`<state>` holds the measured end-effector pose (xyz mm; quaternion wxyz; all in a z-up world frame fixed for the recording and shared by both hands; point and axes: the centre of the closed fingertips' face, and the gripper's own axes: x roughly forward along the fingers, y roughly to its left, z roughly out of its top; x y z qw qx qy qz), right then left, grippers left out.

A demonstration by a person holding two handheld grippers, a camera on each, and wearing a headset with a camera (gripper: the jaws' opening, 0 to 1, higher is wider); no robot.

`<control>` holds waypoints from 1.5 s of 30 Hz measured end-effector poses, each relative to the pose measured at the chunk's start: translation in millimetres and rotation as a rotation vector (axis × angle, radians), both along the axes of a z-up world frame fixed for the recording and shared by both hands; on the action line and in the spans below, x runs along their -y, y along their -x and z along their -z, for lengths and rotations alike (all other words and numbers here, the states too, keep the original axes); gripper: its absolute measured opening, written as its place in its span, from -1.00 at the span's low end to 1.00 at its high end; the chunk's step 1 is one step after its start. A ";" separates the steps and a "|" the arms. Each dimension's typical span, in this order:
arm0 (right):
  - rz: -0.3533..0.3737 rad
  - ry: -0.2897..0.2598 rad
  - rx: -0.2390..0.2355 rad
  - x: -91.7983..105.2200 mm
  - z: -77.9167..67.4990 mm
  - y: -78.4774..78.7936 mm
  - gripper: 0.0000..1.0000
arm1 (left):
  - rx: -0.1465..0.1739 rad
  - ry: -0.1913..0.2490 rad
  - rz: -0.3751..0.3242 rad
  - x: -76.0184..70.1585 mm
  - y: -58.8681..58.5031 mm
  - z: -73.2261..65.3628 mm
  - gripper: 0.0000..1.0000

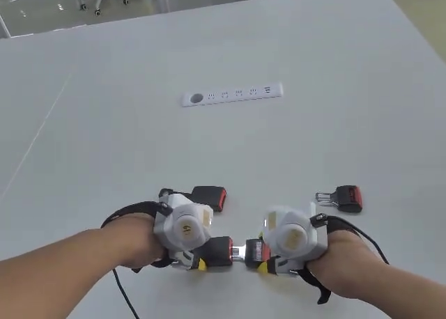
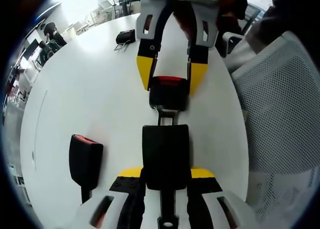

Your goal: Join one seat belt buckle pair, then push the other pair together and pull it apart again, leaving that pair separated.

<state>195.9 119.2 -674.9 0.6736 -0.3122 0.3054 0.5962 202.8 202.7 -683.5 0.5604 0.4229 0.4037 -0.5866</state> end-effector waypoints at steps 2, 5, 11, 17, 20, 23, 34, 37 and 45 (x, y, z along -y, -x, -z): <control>-0.011 0.002 0.011 -0.4 1.5 -1.0 -0.35 | 0.000 0.004 0.013 0.2 0.4 0.1 -0.35; -0.012 -0.015 -0.002 0.0 1.5 -2.2 -0.37 | 0.000 0.008 0.022 -0.3 0.3 0.3 -0.35; -0.016 0.000 -0.002 -5.9 1.8 -2.9 -0.37 | -0.002 0.010 0.033 -0.8 0.0 0.8 -0.36; -0.027 0.017 -0.014 -12.0 1.8 -4.8 -0.39 | -0.002 0.004 0.042 -1.0 -0.3 1.2 -0.36; -0.032 0.027 -0.019 -11.8 2.3 -5.3 -0.39 | -0.001 0.003 0.045 -1.1 -0.4 1.3 -0.36; -0.007 0.002 -0.039 -20.9 0.0 -3.5 -0.39 | 0.002 -0.006 0.051 -0.7 -0.3 1.6 -0.36; 0.013 0.009 -0.021 -22.7 0.0 -2.0 -0.39 | 0.006 0.003 0.040 -0.7 -1.6 0.9 -0.36; 0.013 0.008 -0.019 -22.1 -0.1 -1.5 -0.39 | 0.005 0.006 0.035 -0.7 -1.0 0.8 -0.36; -0.018 -0.009 -0.039 -19.3 -1.7 -2.2 -0.38 | -0.005 0.070 0.005 -3.3 -1.4 -1.2 -0.36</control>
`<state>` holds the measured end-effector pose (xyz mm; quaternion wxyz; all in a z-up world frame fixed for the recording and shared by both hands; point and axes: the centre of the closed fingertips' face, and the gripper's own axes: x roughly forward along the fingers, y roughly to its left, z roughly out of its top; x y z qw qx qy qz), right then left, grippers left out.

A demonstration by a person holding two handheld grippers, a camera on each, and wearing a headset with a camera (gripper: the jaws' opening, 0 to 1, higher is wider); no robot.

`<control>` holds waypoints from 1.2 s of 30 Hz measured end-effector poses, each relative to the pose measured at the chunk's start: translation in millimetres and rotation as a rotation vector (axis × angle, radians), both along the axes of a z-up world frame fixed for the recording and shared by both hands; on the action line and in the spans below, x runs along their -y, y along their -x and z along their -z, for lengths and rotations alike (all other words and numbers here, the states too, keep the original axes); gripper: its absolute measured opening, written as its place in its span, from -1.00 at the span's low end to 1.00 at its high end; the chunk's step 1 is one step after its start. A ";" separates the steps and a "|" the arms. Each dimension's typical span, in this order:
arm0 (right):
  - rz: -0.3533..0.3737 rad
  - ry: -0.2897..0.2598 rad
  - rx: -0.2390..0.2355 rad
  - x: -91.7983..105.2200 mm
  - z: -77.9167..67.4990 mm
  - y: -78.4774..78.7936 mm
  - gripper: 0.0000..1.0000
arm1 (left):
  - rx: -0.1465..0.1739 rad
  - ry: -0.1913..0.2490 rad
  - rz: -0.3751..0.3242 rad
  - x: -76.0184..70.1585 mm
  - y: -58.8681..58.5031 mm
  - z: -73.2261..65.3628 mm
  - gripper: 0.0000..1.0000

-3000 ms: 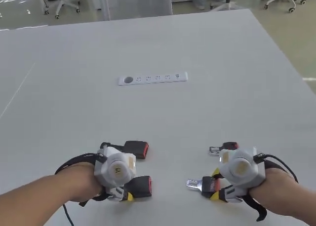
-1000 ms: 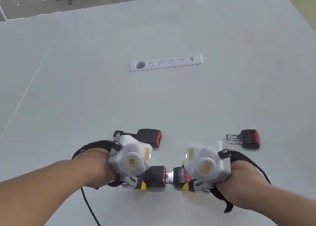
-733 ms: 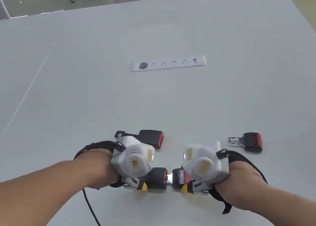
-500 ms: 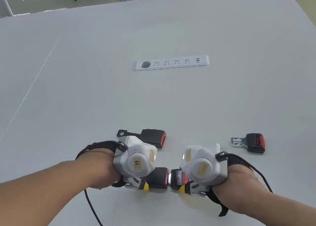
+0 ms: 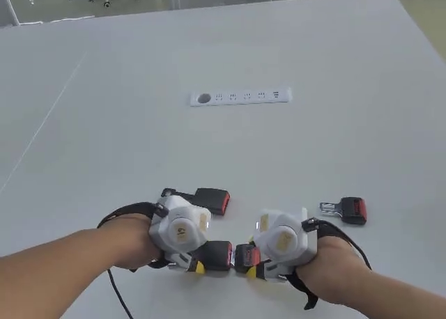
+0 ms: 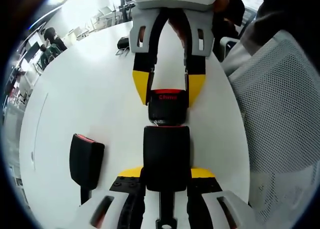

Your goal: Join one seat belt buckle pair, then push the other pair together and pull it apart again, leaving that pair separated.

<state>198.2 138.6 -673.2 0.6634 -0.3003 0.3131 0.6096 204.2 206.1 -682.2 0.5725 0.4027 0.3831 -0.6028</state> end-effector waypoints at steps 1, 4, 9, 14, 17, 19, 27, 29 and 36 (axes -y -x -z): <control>-0.006 0.003 0.001 0.1 0.4 0.3 -0.38 | 0.000 -0.001 0.001 0.6 0.5 0.8 -0.36; -0.017 0.010 0.002 1.0 0.7 0.5 -0.38 | 0.003 -0.009 0.002 1.0 1.2 0.4 -0.36; 0.016 0.009 -0.033 -0.1 0.1 -1.2 -0.36 | 0.000 -0.019 -0.021 0.3 1.0 0.2 -0.33; 0.007 0.029 -0.012 -0.4 -0.7 0.3 -0.34 | 0.007 -0.018 -0.038 0.0 2.5 -0.7 -0.33; 0.026 0.020 -0.035 -0.8 -3.8 3.3 -0.34 | 0.021 -0.016 -0.033 -1.5 4.0 -4.5 -0.33; 0.049 -0.009 -0.038 -2.7 -10.7 3.5 -0.34 | 0.037 0.001 -0.034 0.2 3.4 -11.9 -0.34; 0.059 -0.054 0.001 -1.9 -37.3 -2.7 -0.34 | 0.111 0.042 -0.015 6.9 -15.0 -43.1 -0.32; 0.061 -0.062 0.017 0.6 -42.6 -7.2 -0.34 | 0.127 0.079 -0.051 13.1 -27.8 -53.9 -0.33; 0.100 -0.040 0.059 31.1 -45.1 -35.9 -0.37 | 0.170 0.100 -0.100 16.9 -68.6 -63.5 -0.28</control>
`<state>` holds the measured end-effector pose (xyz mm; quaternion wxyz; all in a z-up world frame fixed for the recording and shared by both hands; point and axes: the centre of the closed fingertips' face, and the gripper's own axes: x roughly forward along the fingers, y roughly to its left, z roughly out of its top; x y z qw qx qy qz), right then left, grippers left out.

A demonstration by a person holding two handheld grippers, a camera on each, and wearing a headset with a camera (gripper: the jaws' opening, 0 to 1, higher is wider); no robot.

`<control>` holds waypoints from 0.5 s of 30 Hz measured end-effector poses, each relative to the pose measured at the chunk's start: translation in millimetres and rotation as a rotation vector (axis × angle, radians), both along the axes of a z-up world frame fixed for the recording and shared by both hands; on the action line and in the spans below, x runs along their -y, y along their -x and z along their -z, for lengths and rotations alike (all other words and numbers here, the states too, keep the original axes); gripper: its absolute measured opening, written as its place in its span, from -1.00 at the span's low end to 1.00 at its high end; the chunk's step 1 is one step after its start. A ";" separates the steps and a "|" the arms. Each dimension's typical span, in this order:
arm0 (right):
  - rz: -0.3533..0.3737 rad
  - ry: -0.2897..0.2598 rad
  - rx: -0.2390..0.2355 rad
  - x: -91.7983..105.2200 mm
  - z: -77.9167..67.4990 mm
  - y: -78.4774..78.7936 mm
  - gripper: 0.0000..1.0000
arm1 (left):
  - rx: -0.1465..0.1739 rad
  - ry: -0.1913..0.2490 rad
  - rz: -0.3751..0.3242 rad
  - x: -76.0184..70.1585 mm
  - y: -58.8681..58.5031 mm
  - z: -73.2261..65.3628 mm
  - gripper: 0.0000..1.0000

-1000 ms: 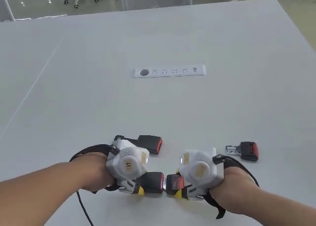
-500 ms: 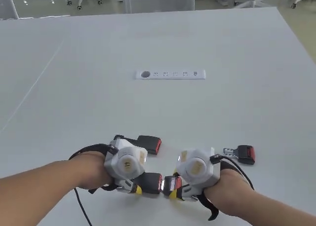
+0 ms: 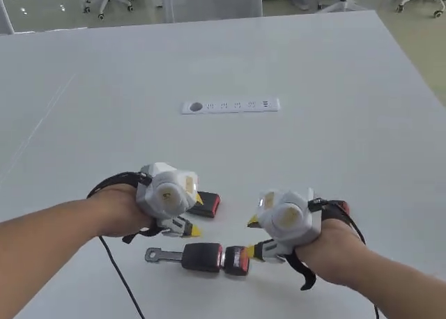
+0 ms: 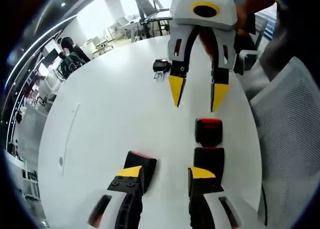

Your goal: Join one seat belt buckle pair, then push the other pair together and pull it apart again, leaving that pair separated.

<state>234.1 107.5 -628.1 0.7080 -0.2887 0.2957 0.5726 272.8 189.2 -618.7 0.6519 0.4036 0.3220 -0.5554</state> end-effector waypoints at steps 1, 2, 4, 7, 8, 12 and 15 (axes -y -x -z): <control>0.011 -0.005 0.002 4.0 -1.4 -4.5 -0.37 | 0.005 0.006 -0.007 0.5 -4.5 -0.6 -0.27; 0.020 -0.003 0.007 9.0 -2.1 -8.8 -0.36 | 0.013 0.006 -0.016 0.2 -10.8 -0.1 -0.24; 0.034 0.003 0.016 22.9 -1.7 -18.2 -0.36 | 0.020 0.002 -0.020 -0.6 -17.9 1.3 -0.21; 0.069 0.024 0.030 48.5 2.7 -34.4 -0.37 | 0.024 -0.020 -0.017 -5.3 -27.7 8.4 -0.19; 0.078 0.033 0.030 54.2 4.5 -38.2 -0.36 | 0.019 -0.027 -0.020 -7.0 -30.6 11.6 -0.18; 0.090 0.060 0.030 74.3 9.3 -48.3 -0.34 | 0.008 -0.051 -0.023 -14.1 -39.4 23.2 -0.12; 0.123 0.065 0.014 92.9 11.8 -57.1 -0.34 | 0.017 -0.064 -0.022 -19.8 -46.1 29.2 -0.05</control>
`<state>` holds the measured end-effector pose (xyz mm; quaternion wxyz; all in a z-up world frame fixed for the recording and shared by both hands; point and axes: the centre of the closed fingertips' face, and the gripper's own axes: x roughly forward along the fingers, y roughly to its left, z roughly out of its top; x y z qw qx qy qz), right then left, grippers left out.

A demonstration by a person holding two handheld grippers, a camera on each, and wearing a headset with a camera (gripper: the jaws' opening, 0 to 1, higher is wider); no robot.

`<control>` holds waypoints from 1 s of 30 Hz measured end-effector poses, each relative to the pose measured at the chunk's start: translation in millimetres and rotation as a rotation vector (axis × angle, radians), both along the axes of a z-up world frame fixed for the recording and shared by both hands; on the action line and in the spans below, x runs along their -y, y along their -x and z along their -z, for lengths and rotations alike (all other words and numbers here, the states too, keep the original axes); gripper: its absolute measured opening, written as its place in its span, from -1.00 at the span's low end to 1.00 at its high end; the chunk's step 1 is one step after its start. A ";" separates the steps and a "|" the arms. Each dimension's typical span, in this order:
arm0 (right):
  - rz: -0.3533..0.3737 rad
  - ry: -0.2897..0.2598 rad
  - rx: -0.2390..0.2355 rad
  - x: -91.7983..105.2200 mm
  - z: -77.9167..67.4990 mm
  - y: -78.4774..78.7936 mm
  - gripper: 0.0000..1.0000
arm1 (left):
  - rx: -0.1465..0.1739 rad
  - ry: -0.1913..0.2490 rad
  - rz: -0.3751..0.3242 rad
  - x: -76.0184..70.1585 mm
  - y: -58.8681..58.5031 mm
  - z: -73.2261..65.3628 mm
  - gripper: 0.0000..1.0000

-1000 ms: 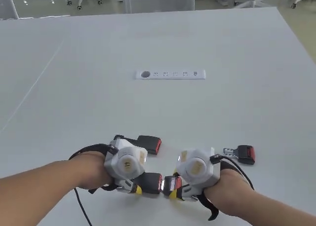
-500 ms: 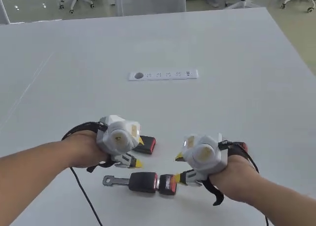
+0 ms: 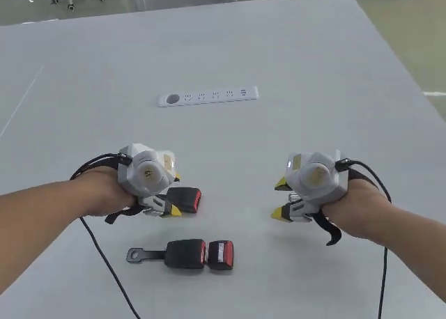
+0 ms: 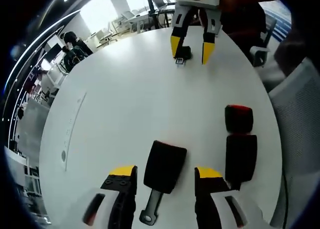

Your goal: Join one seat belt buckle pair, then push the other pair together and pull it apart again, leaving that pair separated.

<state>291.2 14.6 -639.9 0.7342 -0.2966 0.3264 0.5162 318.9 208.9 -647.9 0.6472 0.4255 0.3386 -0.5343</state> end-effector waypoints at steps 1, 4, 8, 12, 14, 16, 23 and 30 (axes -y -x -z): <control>0.020 -0.004 -0.008 5.1 0.9 -2.6 -0.34 | 0.006 -0.011 0.006 -2.7 -2.3 3.0 0.00; 0.037 0.017 -0.009 23.4 5.0 -9.9 -0.31 | -0.013 -0.052 0.041 -12.2 -2.5 15.6 0.07; 0.038 0.048 -0.011 43.2 7.7 -13.4 -0.27 | -0.042 -0.066 0.074 -15.2 0.1 22.6 0.07; 0.023 0.098 -0.028 66.9 16.9 -13.6 -0.25 | -0.051 -0.053 0.067 -9.4 -2.5 22.2 0.05; 0.015 0.116 -0.034 73.3 19.6 -12.3 -0.23 | -0.059 -0.051 0.074 -6.6 -2.0 23.2 0.03; 0.000 0.135 -0.047 78.9 24.3 -9.9 -0.22 | -0.066 -0.053 0.074 -5.1 -2.0 24.0 -0.04; -0.034 0.148 -0.067 80.1 30.5 -9.7 -0.36 | -0.099 -0.035 0.044 -2.5 0.5 23.1 -0.30; -0.093 0.181 -0.049 78.0 37.6 -9.8 -0.37 | -0.109 -0.041 -0.006 -4.2 1.2 23.3 -0.35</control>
